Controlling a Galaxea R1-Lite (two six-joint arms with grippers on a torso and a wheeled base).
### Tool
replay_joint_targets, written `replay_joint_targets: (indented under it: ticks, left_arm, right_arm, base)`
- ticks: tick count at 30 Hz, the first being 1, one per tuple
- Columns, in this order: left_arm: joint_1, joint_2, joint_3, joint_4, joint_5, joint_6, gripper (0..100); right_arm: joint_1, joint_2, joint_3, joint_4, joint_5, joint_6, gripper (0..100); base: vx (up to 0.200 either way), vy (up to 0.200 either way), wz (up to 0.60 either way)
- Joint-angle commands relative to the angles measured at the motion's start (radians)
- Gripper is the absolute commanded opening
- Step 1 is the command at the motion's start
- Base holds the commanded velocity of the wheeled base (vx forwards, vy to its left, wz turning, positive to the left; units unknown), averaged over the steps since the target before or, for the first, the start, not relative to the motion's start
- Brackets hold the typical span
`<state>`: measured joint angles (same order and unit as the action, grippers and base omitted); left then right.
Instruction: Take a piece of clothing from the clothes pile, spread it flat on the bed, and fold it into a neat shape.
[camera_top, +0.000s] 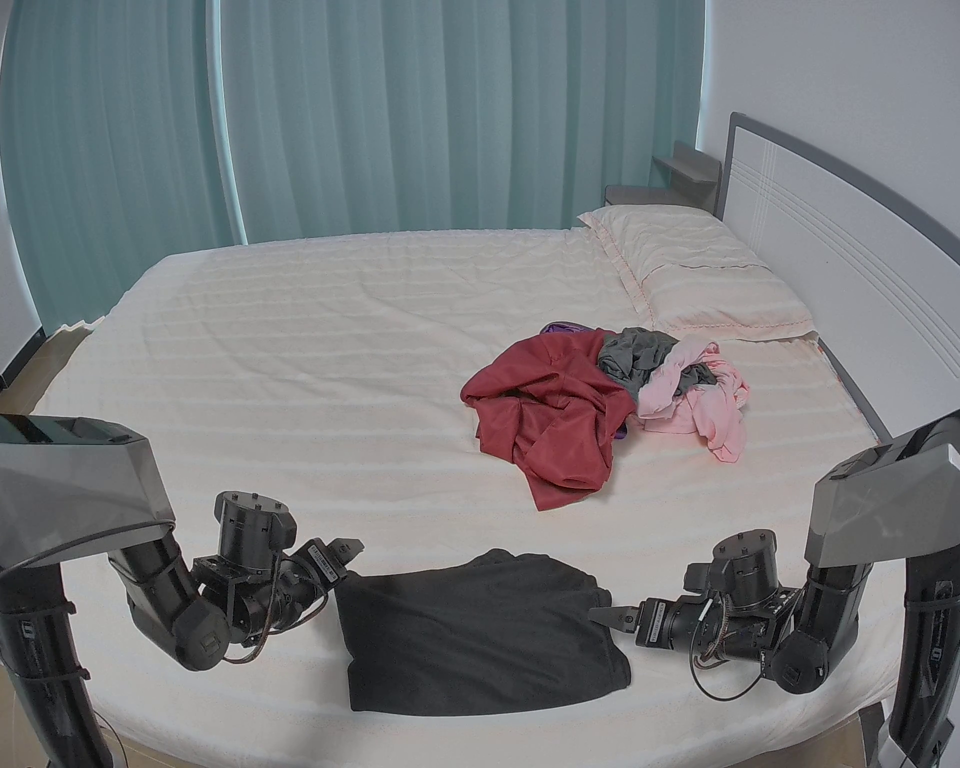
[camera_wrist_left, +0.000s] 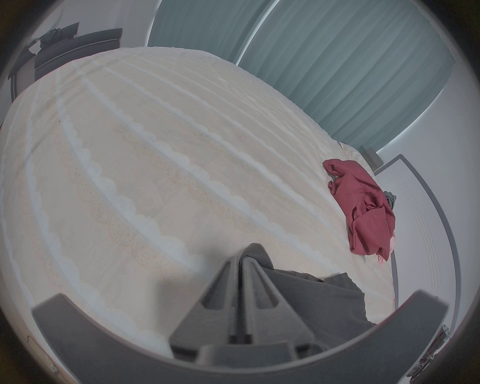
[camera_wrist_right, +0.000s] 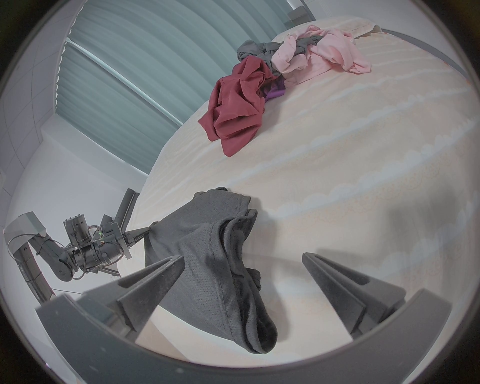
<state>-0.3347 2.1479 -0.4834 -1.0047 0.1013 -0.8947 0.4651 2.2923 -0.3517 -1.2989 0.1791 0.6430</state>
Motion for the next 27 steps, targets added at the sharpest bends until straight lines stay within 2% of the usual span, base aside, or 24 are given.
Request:
replay_joint_targets:
  ticks: [1, 14, 27]
  left_arm:
    - [-0.061, -0.102, 0.048, 0.003, -0.035, -0.043, 100]
    - [-0.064, -0.072, 0.058, 0.006, -0.046, -0.075, 100]
    - [-0.081, -0.066, 0.06, 0.006, -0.046, -0.107, 100]
  right_arm:
    - [0.001, 0.001, 0.007, -0.002, 0.0, 0.0, 100]
    - [0.009, -0.004, 0.023, -0.002, 0.022, -0.005, 100]
    - [0.017, 0.002, 0.04, -0.04, 0.023, -0.009, 100]
  base:
    - [0.0, 0.0, 0.0]
    - [0.0, 0.0, 0.0]
    - [-0.185, 0.0, 0.0]
